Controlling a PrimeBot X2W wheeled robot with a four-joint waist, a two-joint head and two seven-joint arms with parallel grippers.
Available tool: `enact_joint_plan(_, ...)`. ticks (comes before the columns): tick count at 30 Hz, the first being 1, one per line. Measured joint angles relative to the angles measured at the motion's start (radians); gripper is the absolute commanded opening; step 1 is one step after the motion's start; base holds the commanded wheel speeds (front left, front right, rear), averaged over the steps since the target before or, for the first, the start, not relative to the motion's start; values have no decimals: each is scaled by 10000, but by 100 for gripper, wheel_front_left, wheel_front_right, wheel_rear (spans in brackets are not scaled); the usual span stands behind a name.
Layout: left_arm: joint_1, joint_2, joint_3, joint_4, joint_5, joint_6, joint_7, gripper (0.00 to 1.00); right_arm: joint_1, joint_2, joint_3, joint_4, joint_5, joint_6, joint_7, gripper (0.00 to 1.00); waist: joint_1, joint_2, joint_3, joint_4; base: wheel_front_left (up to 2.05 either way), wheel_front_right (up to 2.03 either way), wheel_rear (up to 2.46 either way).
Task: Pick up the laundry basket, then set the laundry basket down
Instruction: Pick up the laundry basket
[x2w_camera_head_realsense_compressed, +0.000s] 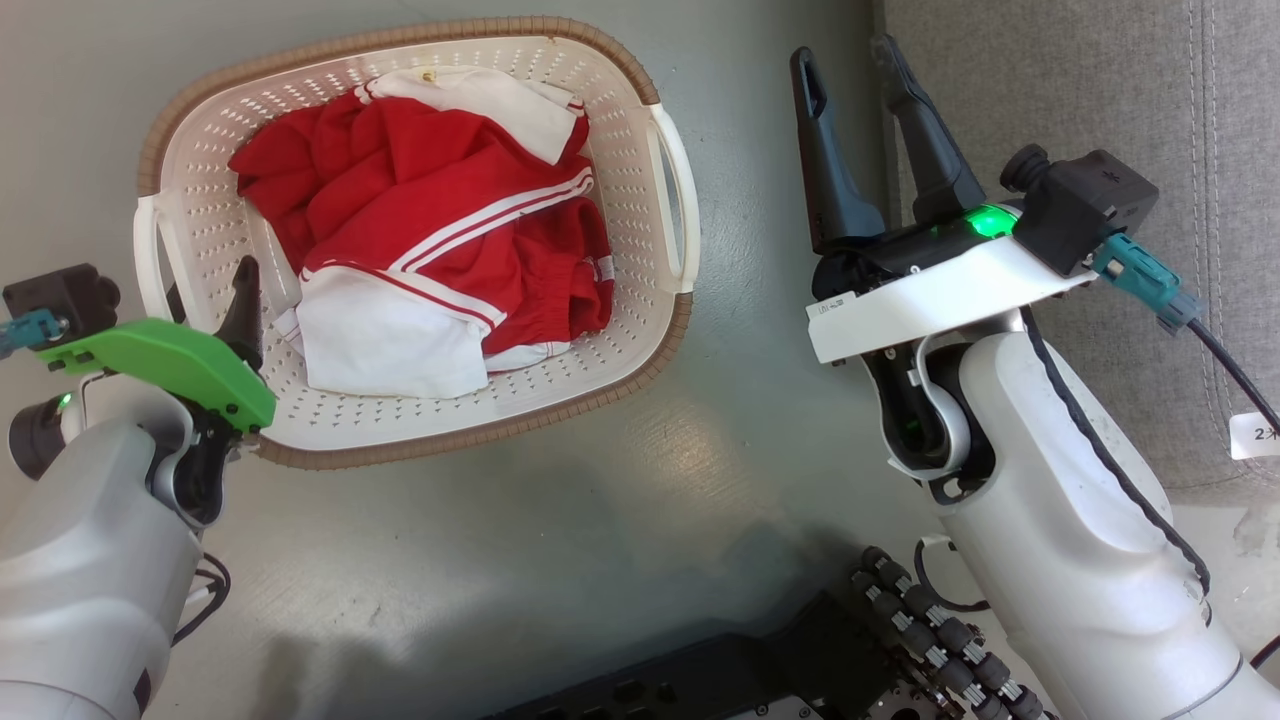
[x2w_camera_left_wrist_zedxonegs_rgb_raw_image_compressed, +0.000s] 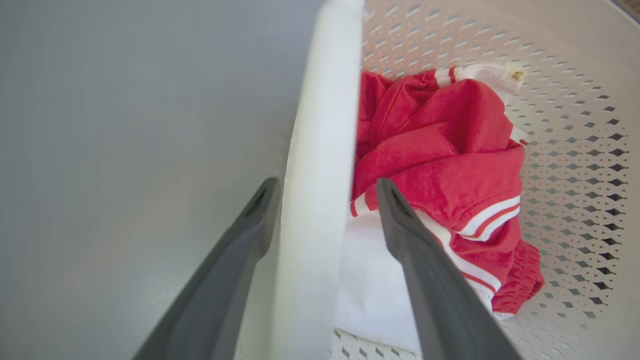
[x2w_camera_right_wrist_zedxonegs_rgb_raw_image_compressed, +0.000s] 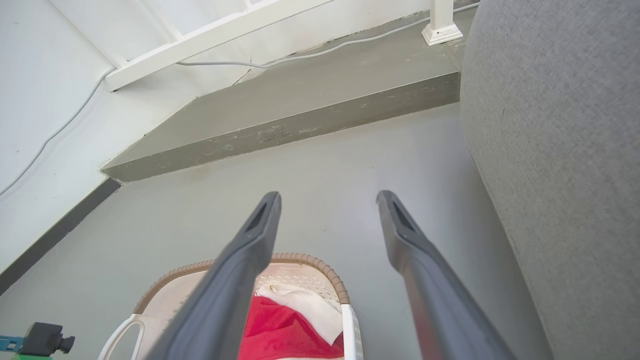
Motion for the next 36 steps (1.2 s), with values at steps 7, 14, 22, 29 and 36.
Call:
enact_joint_plan(7, -96, -75, -105, 46, -4, 0, -2, 100, -5, 0, -2, 67, 2, 0, 0, 100, 0, -1, -47, 37, 0, 0, 0)
enact_joint_plan(14, -85, -63, -180, 167, -12, 0, -13, 100, -6, 0, -13, 247, 155, 19, 0, 100, 0, 0, -388, 60, 0, 0, 0)
enact_joint_plan(22, 181, 44, -351, 268, 0, 0, -98, 100, -7, 0, -102, 454, 362, 88, 0, 100, 0, 0, -1102, 32, 0, 0, 0)
enact_joint_plan(29, 565, 54, -330, -247, -15, 0, -100, 100, 33, -2, -278, 782, 437, 226, 2, 100, 0, 0, -2090, 3, 0, 0, 0)
enact_joint_plan(36, 569, 182, 90, -1024, 69, 0, -102, 100, 244, -2, -568, 1087, 437, 345, 0, 100, 0, -1, -2913, 28, 0, 0, 0)
